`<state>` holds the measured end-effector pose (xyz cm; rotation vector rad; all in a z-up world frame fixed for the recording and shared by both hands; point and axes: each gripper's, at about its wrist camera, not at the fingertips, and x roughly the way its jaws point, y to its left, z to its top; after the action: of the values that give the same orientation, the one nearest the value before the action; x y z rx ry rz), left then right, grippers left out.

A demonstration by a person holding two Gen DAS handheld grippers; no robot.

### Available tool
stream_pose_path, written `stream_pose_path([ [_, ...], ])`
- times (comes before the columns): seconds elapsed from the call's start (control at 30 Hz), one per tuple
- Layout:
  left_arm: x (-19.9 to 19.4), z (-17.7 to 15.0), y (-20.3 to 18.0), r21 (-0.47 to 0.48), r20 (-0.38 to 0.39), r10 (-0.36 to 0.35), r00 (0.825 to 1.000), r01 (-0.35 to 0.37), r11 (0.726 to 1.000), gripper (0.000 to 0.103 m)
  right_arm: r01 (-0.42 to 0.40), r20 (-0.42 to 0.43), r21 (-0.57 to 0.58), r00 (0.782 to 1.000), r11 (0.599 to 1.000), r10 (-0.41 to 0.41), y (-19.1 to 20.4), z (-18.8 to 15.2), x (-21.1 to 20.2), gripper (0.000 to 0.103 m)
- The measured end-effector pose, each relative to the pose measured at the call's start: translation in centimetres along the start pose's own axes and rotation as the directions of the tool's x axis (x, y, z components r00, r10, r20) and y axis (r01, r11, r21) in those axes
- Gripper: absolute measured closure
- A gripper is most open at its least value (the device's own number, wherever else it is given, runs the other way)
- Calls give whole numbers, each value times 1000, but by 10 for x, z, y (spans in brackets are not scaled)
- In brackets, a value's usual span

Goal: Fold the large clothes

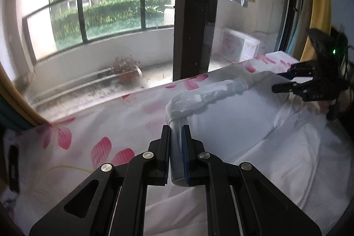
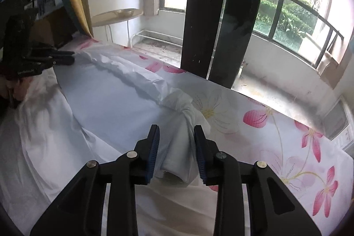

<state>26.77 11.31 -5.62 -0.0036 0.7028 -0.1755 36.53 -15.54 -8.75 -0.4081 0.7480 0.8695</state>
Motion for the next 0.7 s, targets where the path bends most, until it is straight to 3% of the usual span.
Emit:
stream_pose_path([
  [0.03, 3, 1, 3, -18, -30, -40, 999, 40, 999, 92, 9, 1, -10, 1000, 1000, -9, 1, -1, -1, 84],
  [0.13, 19, 0, 13, -74, -127, -93, 987, 84, 994, 86, 31, 6, -40, 1000, 999, -30, 5, -4, 0, 88],
  [0.27, 36, -4, 28, -154, -192, -150, 970, 122, 981, 39, 75, 23, -95, 997, 993, -73, 12, -5, -1, 88],
  [0.33, 38, -6, 27, -152, -197, -175, 965, 146, 978, 35, 122, 35, -137, 992, 983, -118, 18, -5, -1, 88],
  [0.53, 38, -6, 15, -101, -230, -143, 963, 122, 987, 37, 174, 53, -200, 985, 964, -167, 28, -4, 1, 88],
  [0.57, 38, -7, 13, -93, -229, -157, 961, 139, 986, 55, 172, 52, -200, 985, 965, -165, 28, -4, 1, 88],
  [0.63, 38, -7, 11, -88, -232, -159, 960, 142, 986, 62, 164, 42, -201, 986, 966, -159, 26, -3, 3, 88],
  [0.7, 36, -5, 12, -75, -224, -146, 964, 133, 988, 77, 149, 24, -196, 989, 969, -148, 24, -2, 4, 87],
])
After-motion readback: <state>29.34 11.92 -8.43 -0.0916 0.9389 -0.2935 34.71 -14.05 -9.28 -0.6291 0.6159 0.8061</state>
